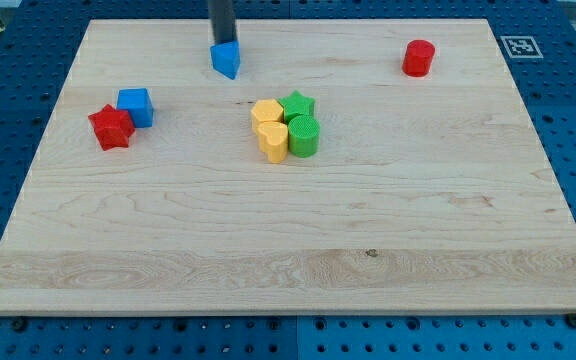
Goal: Place the blue triangle to top right of the blue cube
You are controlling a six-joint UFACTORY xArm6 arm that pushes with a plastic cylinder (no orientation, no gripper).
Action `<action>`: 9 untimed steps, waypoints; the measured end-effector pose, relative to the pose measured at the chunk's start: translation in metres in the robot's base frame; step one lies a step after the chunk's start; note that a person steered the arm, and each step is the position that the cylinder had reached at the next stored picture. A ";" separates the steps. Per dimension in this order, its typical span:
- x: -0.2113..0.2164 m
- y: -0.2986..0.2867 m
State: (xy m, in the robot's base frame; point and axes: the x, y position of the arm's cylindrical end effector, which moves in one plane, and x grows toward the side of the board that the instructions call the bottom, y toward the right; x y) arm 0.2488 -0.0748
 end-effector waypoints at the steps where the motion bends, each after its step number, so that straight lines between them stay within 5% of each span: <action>1: -0.002 0.042; 2: 0.024 0.046; 4: 0.084 -0.057; 7: 0.061 0.043; 9: 0.025 0.004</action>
